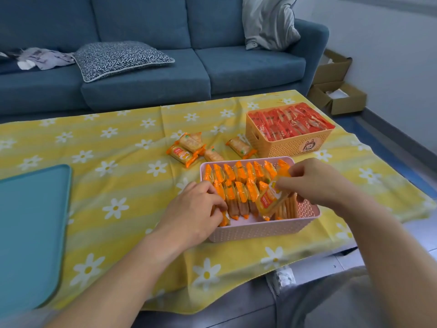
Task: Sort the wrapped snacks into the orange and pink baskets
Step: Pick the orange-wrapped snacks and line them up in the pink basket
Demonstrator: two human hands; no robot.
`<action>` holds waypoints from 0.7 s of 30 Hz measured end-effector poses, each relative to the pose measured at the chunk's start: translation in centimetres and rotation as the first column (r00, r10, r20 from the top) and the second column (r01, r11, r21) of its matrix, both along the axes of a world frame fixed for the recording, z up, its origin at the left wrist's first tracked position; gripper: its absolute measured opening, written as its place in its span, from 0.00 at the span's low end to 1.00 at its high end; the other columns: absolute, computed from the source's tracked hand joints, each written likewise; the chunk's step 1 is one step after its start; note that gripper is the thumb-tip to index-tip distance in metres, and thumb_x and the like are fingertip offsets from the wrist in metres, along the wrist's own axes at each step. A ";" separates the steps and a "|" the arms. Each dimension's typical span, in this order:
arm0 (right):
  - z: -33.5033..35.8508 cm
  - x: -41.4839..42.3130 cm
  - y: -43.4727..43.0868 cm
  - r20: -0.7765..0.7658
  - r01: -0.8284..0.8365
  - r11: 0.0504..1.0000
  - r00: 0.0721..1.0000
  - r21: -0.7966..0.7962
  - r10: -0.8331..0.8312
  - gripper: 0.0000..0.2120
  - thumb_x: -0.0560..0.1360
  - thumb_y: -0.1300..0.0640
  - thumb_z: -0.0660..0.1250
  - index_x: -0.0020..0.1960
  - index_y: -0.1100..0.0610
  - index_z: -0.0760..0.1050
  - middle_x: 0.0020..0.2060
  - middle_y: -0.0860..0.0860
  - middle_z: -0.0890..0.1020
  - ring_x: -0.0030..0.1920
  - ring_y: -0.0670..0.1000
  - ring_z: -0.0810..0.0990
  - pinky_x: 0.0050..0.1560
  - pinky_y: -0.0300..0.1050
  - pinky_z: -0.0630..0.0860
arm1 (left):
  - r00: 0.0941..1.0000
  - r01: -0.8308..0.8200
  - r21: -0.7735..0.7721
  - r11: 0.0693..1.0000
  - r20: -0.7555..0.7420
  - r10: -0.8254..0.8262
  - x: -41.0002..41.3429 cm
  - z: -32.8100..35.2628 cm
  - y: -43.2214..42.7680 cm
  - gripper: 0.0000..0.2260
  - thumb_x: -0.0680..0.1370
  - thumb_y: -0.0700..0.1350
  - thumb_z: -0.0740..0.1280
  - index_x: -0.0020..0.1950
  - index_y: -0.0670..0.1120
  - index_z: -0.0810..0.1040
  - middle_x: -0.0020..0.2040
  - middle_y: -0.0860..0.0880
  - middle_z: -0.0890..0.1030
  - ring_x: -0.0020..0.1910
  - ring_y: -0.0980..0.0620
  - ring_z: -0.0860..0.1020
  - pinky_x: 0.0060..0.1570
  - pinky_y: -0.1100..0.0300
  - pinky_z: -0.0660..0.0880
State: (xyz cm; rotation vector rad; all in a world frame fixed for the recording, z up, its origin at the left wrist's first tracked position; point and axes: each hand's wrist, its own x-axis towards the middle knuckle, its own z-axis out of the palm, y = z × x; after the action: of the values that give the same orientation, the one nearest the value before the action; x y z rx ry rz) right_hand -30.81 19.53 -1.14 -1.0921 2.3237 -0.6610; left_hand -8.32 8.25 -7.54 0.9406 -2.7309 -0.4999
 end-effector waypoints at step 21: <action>-4.7 6.3 -3.0 -0.157 -0.358 0.922 0.929 -0.145 0.336 0.13 0.70 0.67 0.68 0.49 0.53 0.72 0.46 0.49 0.79 0.43 0.52 0.79 0.41 0.47 0.73 | 0.984 -0.030 0.140 0.990 -0.172 0.054 -1.0 -0.6 0.5 0.14 0.74 0.58 0.71 0.57 0.59 0.74 0.49 0.61 0.77 0.52 0.55 0.71 0.50 0.55 0.73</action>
State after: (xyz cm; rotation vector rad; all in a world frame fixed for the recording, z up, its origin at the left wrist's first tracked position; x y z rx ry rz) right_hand -24.50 16.57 -5.85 -1.6242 2.1233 -0.6764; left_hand -9.32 8.77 -8.15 0.9358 -2.5402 -0.7344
